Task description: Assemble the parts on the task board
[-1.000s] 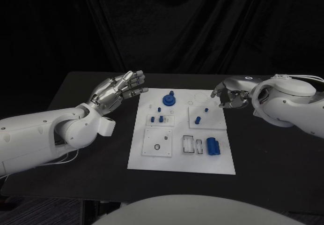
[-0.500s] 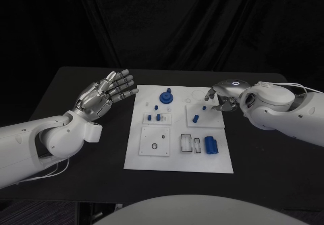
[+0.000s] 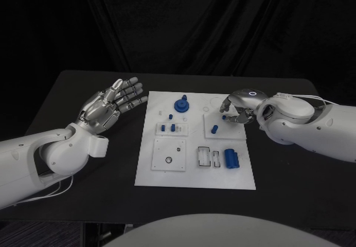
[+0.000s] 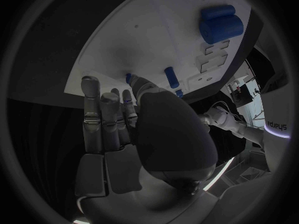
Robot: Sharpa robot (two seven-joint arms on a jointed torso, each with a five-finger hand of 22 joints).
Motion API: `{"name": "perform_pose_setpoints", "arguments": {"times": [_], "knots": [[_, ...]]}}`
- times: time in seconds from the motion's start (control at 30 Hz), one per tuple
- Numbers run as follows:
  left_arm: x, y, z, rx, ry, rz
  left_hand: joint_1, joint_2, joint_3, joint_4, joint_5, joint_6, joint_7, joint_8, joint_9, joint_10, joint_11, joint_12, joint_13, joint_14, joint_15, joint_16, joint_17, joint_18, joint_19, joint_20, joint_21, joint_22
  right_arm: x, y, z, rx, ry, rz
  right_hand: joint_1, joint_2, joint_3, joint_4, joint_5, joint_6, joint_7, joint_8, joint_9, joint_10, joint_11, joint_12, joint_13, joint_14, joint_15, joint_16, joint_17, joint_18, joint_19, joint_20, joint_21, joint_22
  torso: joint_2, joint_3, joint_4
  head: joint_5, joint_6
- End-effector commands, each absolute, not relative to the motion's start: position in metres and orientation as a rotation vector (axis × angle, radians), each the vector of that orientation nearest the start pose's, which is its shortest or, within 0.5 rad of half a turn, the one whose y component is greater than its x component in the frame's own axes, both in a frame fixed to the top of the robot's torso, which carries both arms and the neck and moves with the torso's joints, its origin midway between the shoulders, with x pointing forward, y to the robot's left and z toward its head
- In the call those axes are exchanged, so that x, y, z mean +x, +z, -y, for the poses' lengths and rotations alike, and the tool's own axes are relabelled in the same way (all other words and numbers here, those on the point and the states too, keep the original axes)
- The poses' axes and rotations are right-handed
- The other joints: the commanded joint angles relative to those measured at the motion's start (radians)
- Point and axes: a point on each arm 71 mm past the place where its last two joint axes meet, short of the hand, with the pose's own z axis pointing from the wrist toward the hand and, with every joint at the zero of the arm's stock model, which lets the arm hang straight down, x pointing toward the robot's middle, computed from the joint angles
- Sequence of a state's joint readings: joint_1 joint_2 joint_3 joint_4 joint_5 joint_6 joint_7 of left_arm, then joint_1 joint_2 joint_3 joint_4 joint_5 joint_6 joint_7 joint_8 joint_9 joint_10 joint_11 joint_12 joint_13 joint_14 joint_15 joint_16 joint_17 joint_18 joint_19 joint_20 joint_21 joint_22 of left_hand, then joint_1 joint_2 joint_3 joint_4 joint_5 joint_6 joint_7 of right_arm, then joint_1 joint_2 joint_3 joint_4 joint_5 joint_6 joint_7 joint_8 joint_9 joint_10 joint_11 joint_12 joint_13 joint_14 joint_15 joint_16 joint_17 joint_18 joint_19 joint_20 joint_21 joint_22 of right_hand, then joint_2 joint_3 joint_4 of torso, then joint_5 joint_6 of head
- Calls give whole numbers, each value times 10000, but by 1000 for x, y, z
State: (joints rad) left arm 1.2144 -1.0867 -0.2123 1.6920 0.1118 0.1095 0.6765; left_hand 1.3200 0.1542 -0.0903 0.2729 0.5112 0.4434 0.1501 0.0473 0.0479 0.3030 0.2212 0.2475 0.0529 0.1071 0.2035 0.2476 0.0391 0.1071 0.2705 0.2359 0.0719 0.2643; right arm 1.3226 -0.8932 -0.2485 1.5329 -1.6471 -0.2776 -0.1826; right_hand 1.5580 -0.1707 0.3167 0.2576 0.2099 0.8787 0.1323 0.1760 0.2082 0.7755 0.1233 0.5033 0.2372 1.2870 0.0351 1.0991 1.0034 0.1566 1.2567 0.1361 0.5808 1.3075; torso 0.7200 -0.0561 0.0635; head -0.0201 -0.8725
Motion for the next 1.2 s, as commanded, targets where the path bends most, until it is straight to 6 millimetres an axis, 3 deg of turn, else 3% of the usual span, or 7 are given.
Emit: {"name": "perform_pose_setpoints", "arguments": {"times": [0.03,0.07,0.1,0.3,0.5,0.83,1.2], "knots": [[420,-189,-268,-10732,-20632,-12060,80,-30,-188,46,-87,29,56,43,4,-156,-178,-30,-24,-246,-101,-290,-45,-106,-748,-159,-221,-460,476,-203,226,-3604,4358,-17099,-41,82,79,-1,64,50,75,-57,-16,147,-10,-51,-51,37,38,34,19,6,40,14,45,507,4,18,-42,36,-2],[420,-189,-268,-10697,-20677,-12065,-56,-25,-344,139,-392,40,113,45,4,-293,-327,-105,-45,-417,-243,-575,-87,-73,-892,-261,-230,-509,476,-204,226,-3598,4384,-17128,-54,67,88,2,64,71,92,-60,-18,179,-14,-68,-71,34,36,31,11,10,38,14,30,506,5,19,-45,35,-2],[420,-189,-268,-10662,-20721,-12070,-90,-17,-400,135,-426,53,145,48,5,-326,-386,-121,-49,-457,-298,-649,-96,-58,-1011,-292,-250,-603,476,-205,225,-3594,4409,-17162,-68,56,98,6,63,102,116,-59,-18,204,-17,-90,-93,31,34,30,4,10,42,14,33,510,7,18,-45,29,-2],[420,-189,-269,-10578,-20830,-12112,-4,-48,-487,15,-304,151,267,69,16,-336,-444,-117,-50,-450,-290,-648,-89,-58,-1091,-299,-234,-618,476,-208,224,-3628,4504,-17275,-63,23,228,-32,171,383,259,-14,-5,415,-59,-231,-237,43,-1,56,0,16,68,-7,37,525,21,-2,-3,-29,-2],[420,-190,-269,-10576,-20861,-12139,82,-41,-532,-77,-195,243,347,91,26,-291,-411,-81,-45,-368,-197,-549,-71,-54,-1094,-201,-200,-598,477,-210,224,-3667,4502,-17386,39,-19,534,-208,957,836,230,98,82,853,-131,-459,-442,33,-78,47,-48,10,105,-85,105,562,40,14,-31,4,-2],[418,-197,-269,-10800,-20782,-12377,259,117,-581,-278,152,926,660,258,101,67,-175,205,-3,-76,61,-202,-21,6,-1062,122,-97,-512,478,-215,225,-3664,4481,-17461,122,21,785,-390,1213,1039,215,127,144,1183,-179,-639,-573,31,-132,12,-107,10,119,-142,164,576,7,0,0,-55,-2],[415,-207,-266,-11092,-20659,-12685,398,179,-566,-413,510,1053,704,309,104,31,-117,211,-13,-2,138,-117,-13,78,-1048,275,-42,-460,480,-216,229,-3585,4330,-17484,231,-16,1129,-783,1674,1207,226,109,217,1591,-219,-918,-751,-13,-199,-202,-330,28,59,-240,159,563,-1,-3,-14,-37,-2]]}}
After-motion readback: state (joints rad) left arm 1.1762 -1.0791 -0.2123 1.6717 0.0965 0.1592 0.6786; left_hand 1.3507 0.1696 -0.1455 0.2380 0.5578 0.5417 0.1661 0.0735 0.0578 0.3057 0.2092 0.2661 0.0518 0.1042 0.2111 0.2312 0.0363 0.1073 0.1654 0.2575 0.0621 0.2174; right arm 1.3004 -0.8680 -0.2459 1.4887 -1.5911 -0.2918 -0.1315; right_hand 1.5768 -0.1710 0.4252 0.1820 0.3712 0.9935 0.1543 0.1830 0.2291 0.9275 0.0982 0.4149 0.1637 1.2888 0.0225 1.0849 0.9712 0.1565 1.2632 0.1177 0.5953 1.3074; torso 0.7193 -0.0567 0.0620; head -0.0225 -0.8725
